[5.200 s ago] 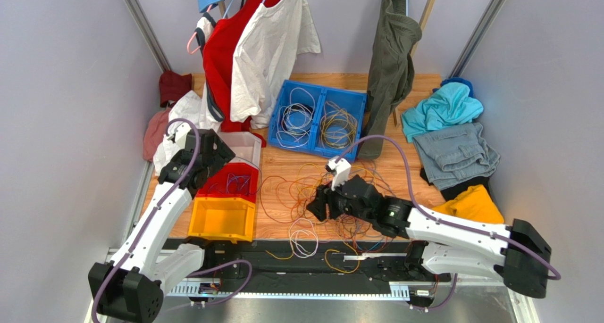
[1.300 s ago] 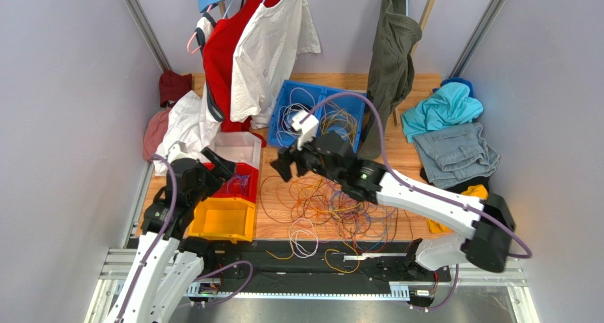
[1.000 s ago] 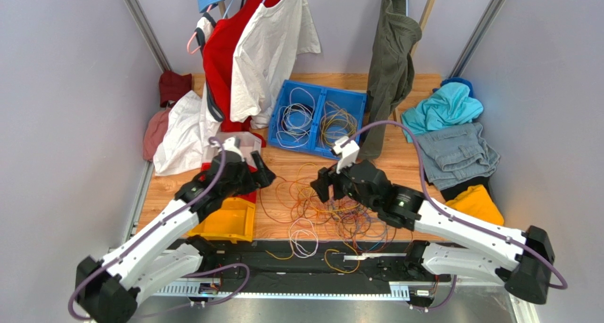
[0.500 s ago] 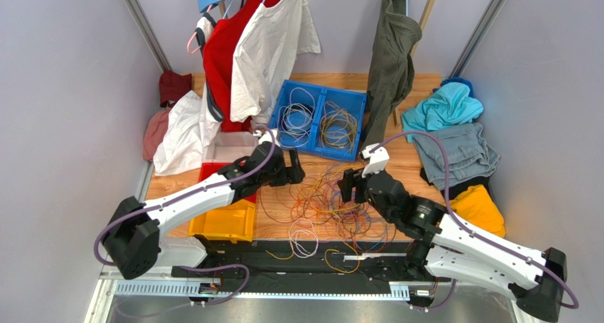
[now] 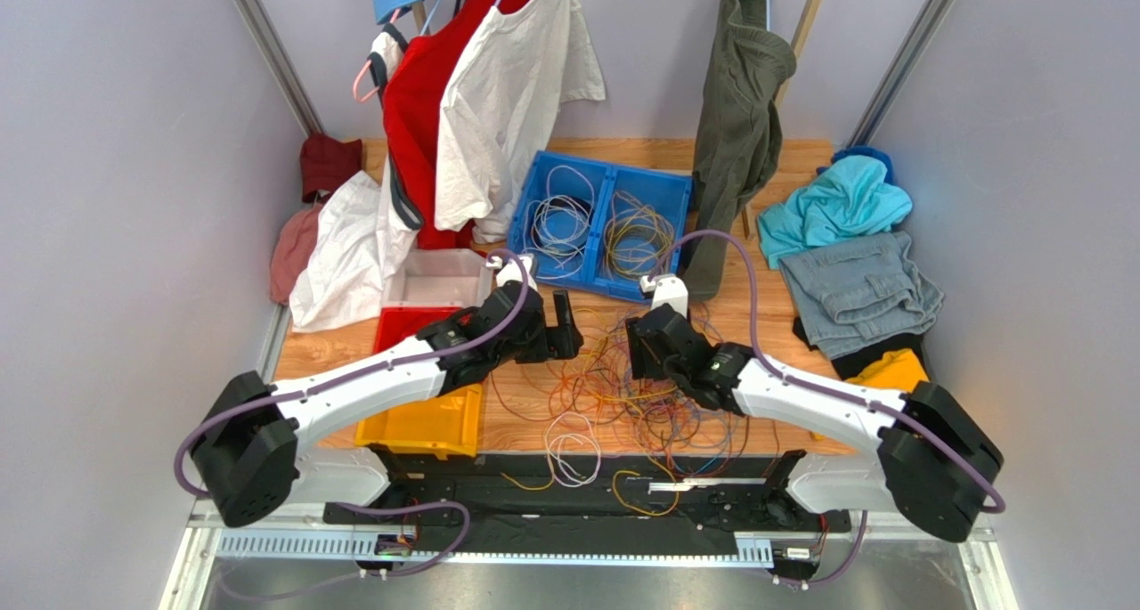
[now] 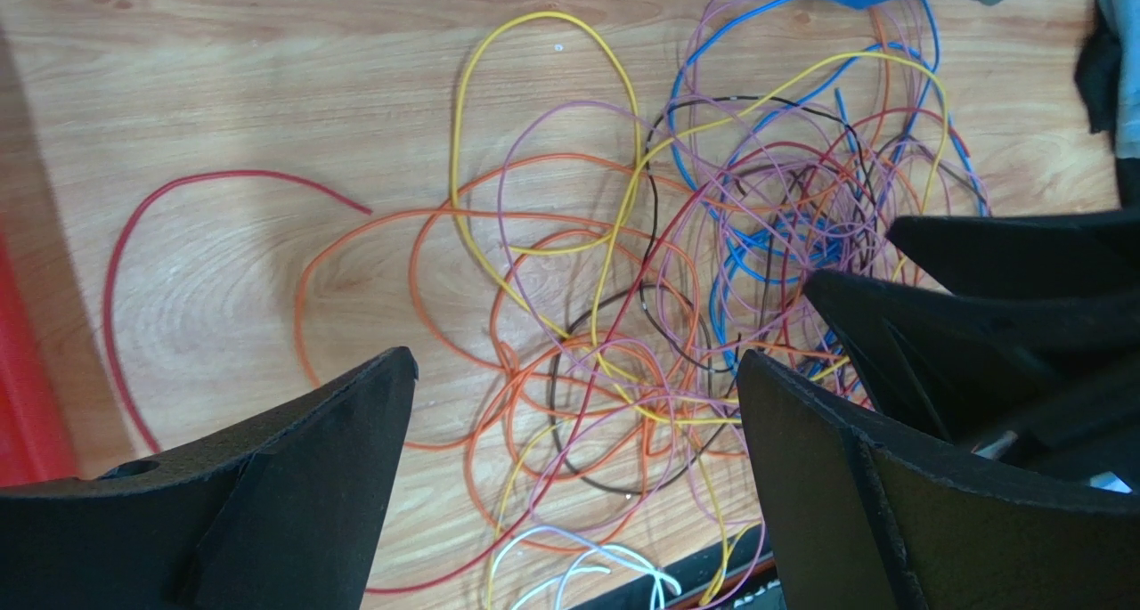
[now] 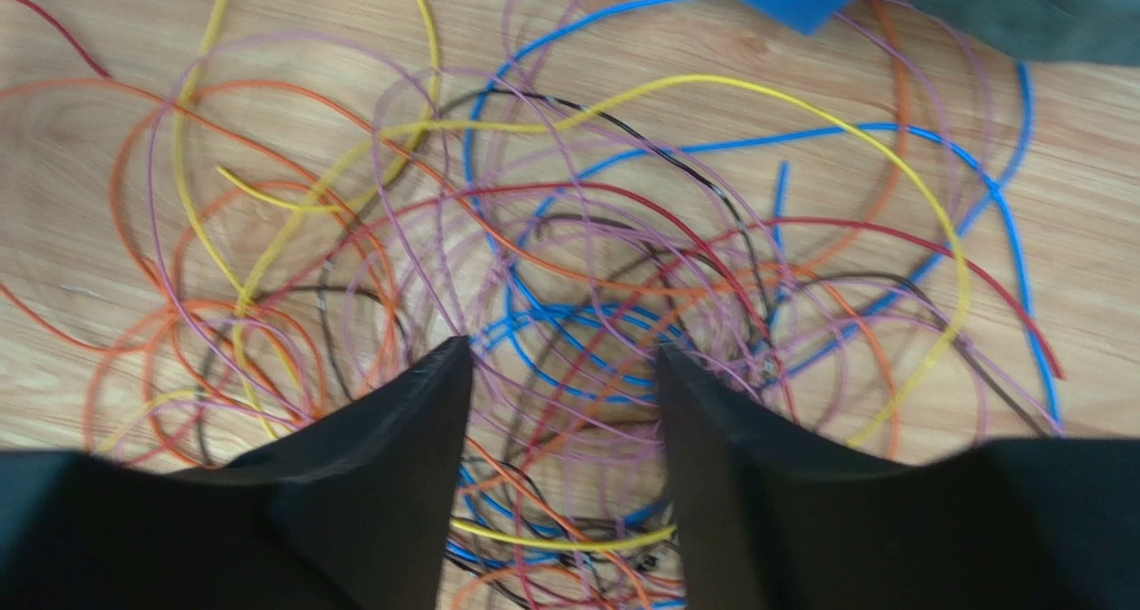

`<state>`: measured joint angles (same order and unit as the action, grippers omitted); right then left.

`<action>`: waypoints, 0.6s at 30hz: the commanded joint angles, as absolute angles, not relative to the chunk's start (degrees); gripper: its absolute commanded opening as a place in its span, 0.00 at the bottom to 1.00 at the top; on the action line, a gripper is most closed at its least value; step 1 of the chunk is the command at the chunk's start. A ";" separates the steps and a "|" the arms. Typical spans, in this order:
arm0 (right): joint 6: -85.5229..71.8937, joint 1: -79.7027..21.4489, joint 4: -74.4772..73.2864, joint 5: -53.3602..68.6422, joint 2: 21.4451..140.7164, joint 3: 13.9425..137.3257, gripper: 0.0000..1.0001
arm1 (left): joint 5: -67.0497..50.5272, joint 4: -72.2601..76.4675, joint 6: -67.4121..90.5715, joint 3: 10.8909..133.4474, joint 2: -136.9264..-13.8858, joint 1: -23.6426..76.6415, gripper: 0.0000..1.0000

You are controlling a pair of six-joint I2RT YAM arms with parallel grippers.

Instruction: Untangle the cables

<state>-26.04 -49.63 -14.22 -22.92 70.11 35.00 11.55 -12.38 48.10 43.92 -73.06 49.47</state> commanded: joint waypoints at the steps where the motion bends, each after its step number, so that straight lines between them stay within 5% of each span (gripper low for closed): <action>1: -25.75 -49.31 -9.32 -21.10 72.59 39.37 0.50 | 14.93 -13.53 49.57 42.11 -66.72 49.48 0.99; 5: -25.75 -49.13 -10.72 -21.09 71.73 40.34 0.37 | 17.57 -15.20 50.89 40.26 -62.41 49.48 0.99; 14: -25.49 -49.22 -13.18 -21.36 57.14 37.62 0.56 | 25.85 -18.20 54.05 36.57 -49.93 49.05 0.99; 18: -26.37 -49.31 -15.03 -20.48 53.27 35.34 0.56 | 16.38 -11.61 50.71 35.07 -54.30 48.69 0.75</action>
